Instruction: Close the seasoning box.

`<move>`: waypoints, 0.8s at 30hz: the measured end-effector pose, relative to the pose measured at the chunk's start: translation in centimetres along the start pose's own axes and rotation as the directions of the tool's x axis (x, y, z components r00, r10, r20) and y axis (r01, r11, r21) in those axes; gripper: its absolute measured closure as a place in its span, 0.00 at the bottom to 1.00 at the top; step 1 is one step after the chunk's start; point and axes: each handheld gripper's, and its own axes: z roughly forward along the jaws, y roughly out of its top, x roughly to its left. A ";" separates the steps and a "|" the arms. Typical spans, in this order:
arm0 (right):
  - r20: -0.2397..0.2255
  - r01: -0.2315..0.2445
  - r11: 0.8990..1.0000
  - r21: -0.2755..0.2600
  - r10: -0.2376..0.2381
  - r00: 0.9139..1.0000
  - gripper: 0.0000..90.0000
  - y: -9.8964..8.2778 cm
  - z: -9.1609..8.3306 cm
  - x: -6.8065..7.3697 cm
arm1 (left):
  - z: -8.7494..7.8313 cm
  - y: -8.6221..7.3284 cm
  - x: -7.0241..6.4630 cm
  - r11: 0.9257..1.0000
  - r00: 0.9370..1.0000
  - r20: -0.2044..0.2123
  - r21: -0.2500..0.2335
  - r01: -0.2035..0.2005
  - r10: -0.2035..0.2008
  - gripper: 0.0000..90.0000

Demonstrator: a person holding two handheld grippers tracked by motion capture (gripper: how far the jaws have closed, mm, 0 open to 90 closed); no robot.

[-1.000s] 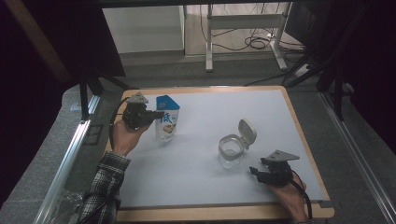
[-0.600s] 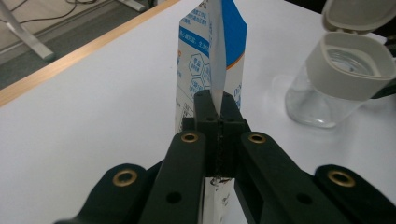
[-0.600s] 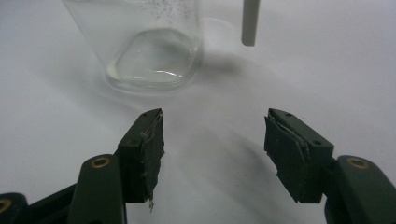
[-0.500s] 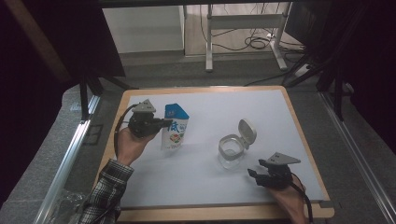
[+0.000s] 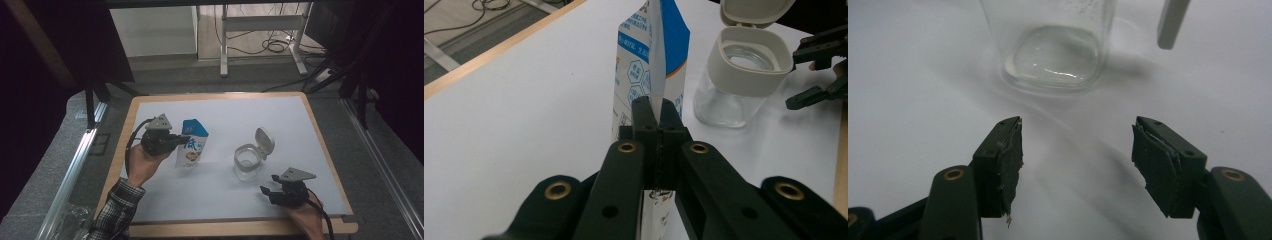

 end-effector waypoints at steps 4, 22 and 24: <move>-0.010 0.003 1.000 -0.003 -0.003 1.000 0.42 0.1 0.0 0.3 | -0.1 0.0 -0.8 1.000 1.000 0.013 -0.001 -0.008 0.008 1.00; -0.081 0.061 0.998 -0.016 -0.062 0.995 0.42 0.9 0.7 2.9 | 0.1 0.3 -3.7 0.999 0.997 0.064 -0.022 -0.034 0.035 1.00; -0.097 0.064 0.998 -0.017 -0.066 0.993 0.42 1.1 0.9 3.4 | 0.1 0.3 -3.9 0.999 0.997 0.071 -0.024 -0.035 0.037 1.00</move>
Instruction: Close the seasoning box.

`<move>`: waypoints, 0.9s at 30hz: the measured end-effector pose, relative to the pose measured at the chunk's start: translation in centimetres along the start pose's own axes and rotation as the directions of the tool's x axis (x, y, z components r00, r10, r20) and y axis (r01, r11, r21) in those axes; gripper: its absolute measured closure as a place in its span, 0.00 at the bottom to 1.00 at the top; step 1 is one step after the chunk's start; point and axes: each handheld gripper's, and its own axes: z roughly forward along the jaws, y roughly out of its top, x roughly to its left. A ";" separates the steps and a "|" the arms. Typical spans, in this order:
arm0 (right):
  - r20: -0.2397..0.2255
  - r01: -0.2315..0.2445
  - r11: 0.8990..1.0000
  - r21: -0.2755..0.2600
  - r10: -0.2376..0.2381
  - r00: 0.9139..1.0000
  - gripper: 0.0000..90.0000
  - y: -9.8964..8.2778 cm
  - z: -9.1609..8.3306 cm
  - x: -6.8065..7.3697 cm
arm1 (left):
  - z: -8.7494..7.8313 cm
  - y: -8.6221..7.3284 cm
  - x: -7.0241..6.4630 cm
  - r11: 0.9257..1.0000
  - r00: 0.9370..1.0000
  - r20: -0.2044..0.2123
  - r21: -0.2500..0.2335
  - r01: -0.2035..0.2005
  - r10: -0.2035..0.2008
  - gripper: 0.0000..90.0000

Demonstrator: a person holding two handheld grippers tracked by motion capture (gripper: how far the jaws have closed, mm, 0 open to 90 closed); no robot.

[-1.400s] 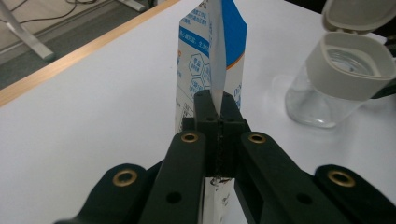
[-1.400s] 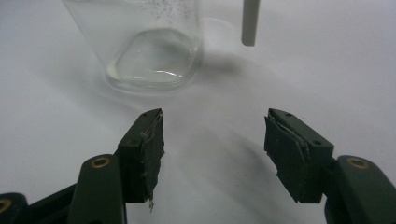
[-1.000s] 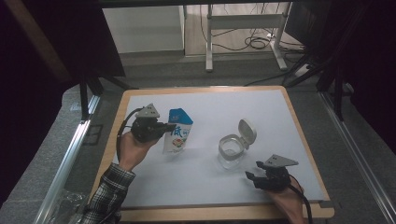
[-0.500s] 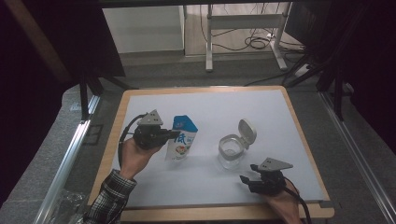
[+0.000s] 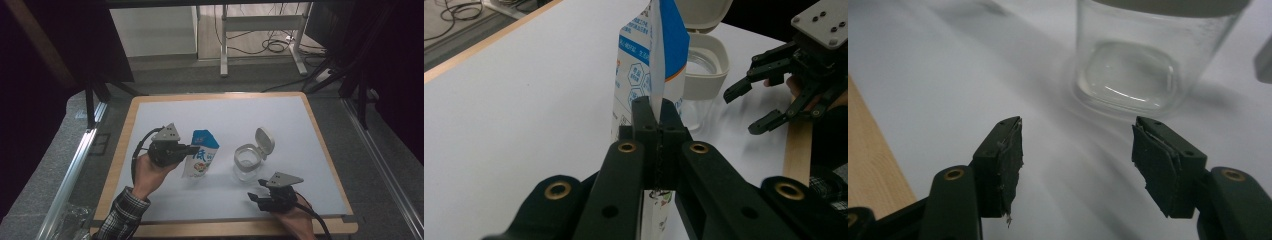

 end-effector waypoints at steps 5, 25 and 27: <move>-0.016 0.015 1.000 -0.001 -0.015 1.000 0.42 0.3 0.3 0.5 | 0.1 0.1 -0.5 1.000 1.000 0.014 -0.001 0.000 0.000 1.00; -0.077 0.053 0.998 -0.024 -0.054 0.996 0.41 1.6 3.0 2.9 | 0.8 1.1 -2.5 1.000 0.999 0.037 0.002 0.000 0.000 1.00; -0.079 0.049 0.998 -0.028 -0.051 0.996 0.40 1.8 3.3 3.0 | 0.8 1.1 -2.7 1.000 0.999 0.042 0.002 0.002 -0.002 1.00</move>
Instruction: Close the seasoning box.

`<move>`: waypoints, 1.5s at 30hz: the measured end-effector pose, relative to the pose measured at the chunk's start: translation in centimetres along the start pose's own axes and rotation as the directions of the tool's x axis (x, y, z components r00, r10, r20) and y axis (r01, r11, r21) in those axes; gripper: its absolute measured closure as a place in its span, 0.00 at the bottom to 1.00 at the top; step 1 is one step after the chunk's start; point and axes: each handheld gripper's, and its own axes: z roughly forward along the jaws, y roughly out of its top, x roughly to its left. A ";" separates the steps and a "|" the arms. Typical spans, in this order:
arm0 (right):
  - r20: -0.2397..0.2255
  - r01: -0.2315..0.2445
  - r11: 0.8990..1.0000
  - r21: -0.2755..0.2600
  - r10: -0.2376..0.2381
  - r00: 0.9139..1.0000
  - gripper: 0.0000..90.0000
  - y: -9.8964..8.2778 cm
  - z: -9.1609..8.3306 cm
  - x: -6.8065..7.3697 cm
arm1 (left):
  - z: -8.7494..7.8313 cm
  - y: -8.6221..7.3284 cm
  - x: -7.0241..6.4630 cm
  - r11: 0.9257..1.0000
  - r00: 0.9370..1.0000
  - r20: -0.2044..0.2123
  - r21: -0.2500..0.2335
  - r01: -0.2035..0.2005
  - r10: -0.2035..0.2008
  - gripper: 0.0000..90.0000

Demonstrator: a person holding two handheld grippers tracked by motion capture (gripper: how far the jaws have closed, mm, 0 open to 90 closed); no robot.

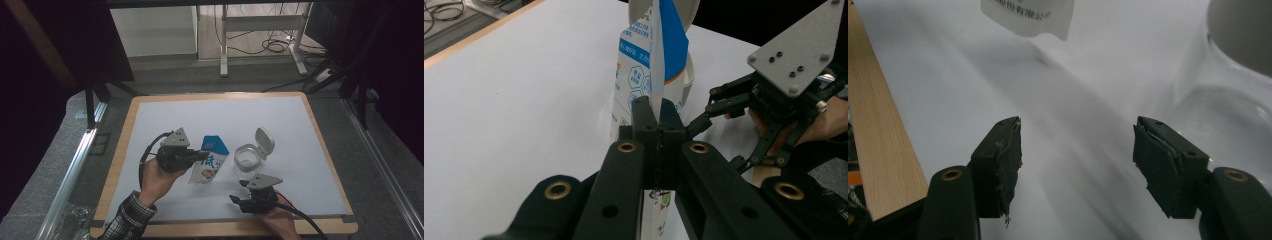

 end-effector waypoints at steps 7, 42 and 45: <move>-0.008 -0.004 1.000 -0.004 0.004 1.000 0.36 0.7 1.5 0.8 | 0.0 0.5 -0.4 1.000 1.000 0.015 -0.008 -0.001 0.001 1.00; 0.058 0.014 0.998 -0.065 -0.011 0.998 0.34 2.9 4.7 2.3 | -0.1 2.5 -1.6 1.000 0.998 0.059 -0.025 0.011 -0.010 1.00; 0.067 0.018 0.996 -0.083 -0.013 0.998 0.34 3.0 4.9 2.2 | -0.1 2.6 -1.6 1.000 0.998 0.063 -0.024 0.015 -0.014 1.00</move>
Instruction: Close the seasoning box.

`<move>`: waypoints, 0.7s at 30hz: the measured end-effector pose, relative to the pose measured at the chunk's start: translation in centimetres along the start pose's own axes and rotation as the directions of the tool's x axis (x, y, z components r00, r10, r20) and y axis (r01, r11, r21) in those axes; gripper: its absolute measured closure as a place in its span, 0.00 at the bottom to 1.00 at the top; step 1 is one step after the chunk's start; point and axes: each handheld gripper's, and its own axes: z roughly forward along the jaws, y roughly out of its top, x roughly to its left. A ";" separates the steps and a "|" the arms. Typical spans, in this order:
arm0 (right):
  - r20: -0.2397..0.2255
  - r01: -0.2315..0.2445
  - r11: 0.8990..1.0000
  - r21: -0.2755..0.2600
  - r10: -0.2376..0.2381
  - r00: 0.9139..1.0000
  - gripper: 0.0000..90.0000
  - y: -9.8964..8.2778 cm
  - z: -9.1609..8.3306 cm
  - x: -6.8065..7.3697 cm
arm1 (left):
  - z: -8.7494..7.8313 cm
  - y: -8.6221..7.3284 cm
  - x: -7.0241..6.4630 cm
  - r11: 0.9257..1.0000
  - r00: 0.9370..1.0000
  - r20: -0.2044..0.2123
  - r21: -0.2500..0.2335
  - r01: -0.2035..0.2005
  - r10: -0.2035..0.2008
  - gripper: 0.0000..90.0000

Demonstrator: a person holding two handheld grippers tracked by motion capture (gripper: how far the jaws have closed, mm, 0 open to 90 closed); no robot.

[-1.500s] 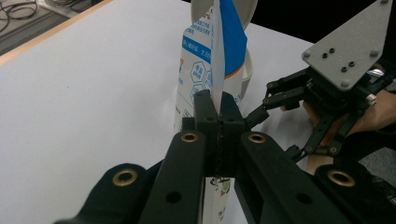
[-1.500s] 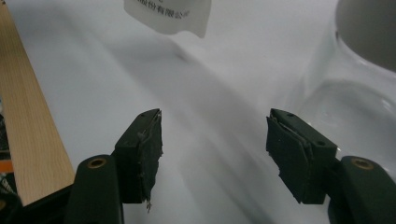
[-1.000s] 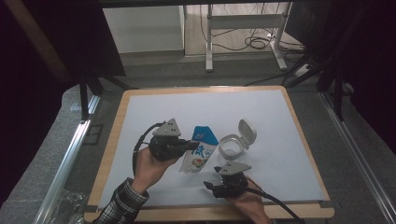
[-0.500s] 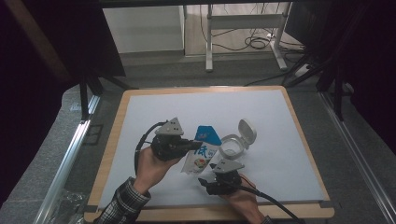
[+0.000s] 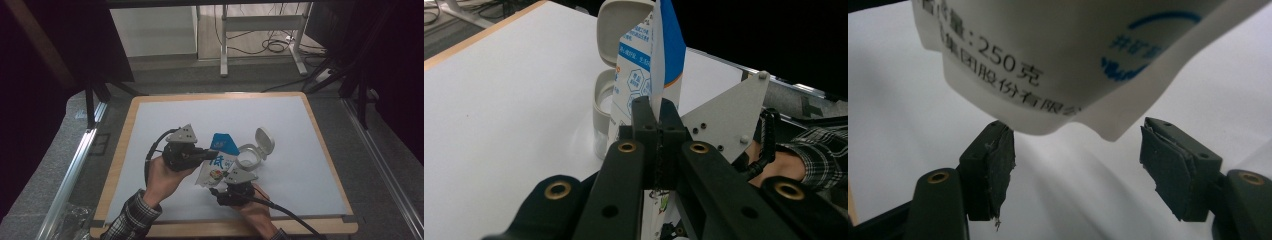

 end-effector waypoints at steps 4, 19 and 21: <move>0.019 0.012 1.000 -0.010 -0.011 1.000 0.34 0.2 0.3 0.0 | 0.0 0.1 0.0 1.000 1.000 0.004 0.000 0.004 -0.004 1.00; 0.089 0.083 0.994 -0.070 -0.076 0.993 0.38 0.6 0.4 0.5 | 0.2 0.3 0.0 1.000 1.000 0.017 0.003 0.027 -0.027 1.00; 0.081 0.084 0.994 -0.074 -0.078 0.994 0.39 0.6 0.3 0.6 | 0.4 0.2 0.0 0.999 0.999 0.020 0.004 0.032 -0.032 1.00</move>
